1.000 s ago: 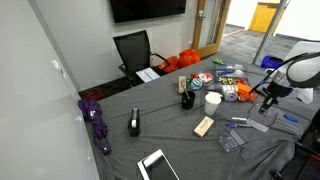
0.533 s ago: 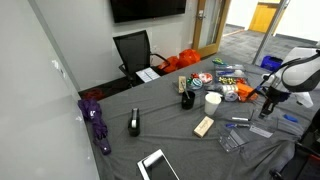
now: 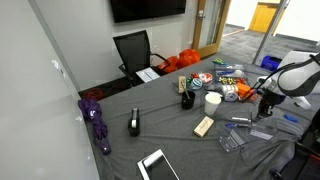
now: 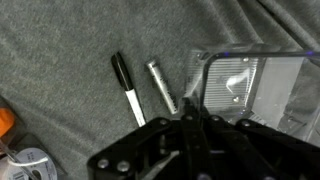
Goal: Move the container on the left to the right.
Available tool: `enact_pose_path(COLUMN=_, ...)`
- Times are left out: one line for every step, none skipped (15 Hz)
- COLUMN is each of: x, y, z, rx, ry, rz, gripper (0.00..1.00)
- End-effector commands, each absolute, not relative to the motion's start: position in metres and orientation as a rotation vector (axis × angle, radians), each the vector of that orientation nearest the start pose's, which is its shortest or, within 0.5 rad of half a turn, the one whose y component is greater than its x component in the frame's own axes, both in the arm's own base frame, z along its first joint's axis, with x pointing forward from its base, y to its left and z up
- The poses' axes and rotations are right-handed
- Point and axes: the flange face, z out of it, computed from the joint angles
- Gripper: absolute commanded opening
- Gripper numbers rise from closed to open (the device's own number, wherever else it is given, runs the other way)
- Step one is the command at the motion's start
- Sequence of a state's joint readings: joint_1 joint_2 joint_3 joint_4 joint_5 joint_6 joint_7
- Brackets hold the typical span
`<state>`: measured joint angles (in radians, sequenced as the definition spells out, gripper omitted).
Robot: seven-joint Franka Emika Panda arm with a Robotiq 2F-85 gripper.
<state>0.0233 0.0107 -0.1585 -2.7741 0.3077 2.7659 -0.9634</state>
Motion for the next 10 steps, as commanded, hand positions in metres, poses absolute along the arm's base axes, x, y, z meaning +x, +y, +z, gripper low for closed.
enact_pose_path(x=0.374, y=-0.069, z=0.197, rx=-2.907, ry=-0.901, rz=-0.075, gripper=0.01)
enact_pose_path(x=0.373, y=-0.069, z=0.194, rx=-2.9, ry=-0.91, rz=-0.068, gripper=0.01)
enact_pose_path(x=0.372, y=-0.07, z=0.192, rx=-2.896, ry=-0.919, rz=-0.062, gripper=0.01)
enact_pose_path(x=0.371, y=-0.071, z=0.189, rx=-2.892, ry=-0.926, rz=-0.057, gripper=0.01)
enact_pose_path(x=0.37, y=-0.072, z=0.187, rx=-2.89, ry=-0.936, rz=-0.054, gripper=0.01)
enact_pose_path(x=0.369, y=-0.072, z=0.185, rx=-2.887, ry=-0.946, rz=-0.051, gripper=0.01)
enact_pose_path(x=0.369, y=-0.073, z=0.182, rx=-2.885, ry=-0.953, rz=-0.049, gripper=0.01)
enact_pose_path(x=0.368, y=-0.073, z=0.18, rx=-2.884, ry=-0.959, rz=-0.046, gripper=0.01)
enact_pose_path(x=0.367, y=-0.074, z=0.179, rx=-2.884, ry=-0.964, rz=-0.046, gripper=0.01)
enact_pose_path(x=0.367, y=-0.074, z=0.177, rx=-2.885, ry=-0.968, rz=-0.047, gripper=0.01)
